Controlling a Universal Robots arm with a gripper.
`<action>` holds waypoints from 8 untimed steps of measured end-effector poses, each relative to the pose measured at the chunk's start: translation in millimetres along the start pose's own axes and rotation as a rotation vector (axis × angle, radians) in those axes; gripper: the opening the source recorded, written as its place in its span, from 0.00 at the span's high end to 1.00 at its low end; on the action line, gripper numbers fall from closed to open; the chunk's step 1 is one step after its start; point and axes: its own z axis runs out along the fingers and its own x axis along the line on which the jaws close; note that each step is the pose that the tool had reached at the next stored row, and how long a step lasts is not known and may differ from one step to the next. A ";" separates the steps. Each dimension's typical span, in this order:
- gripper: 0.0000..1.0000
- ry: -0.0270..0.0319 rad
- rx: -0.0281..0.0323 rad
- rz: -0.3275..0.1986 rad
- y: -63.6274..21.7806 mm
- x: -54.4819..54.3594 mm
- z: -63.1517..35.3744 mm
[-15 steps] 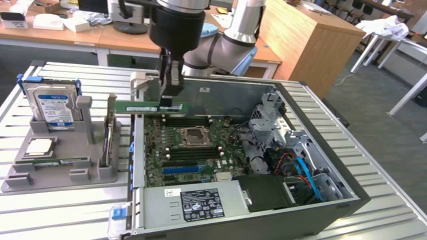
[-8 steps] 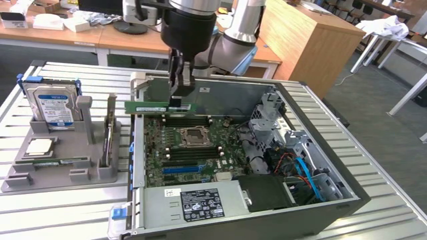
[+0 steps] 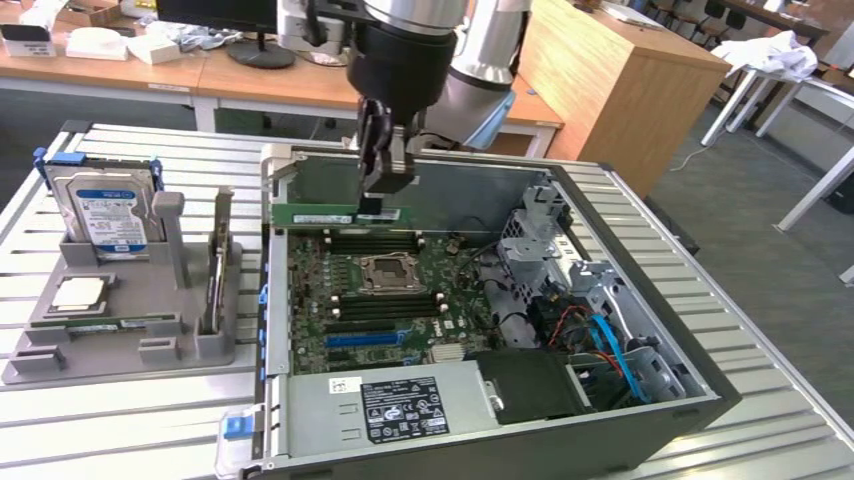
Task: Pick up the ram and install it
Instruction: 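Pick up the ram and move it above insertion slot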
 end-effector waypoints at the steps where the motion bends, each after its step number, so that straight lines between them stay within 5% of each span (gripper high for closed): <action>1: 0.89 0.0000 0.0000 0.000 -2.6 0.0 -0.1; 8: 0.89 0.0000 0.0000 0.000 -17.3 0.3 -0.5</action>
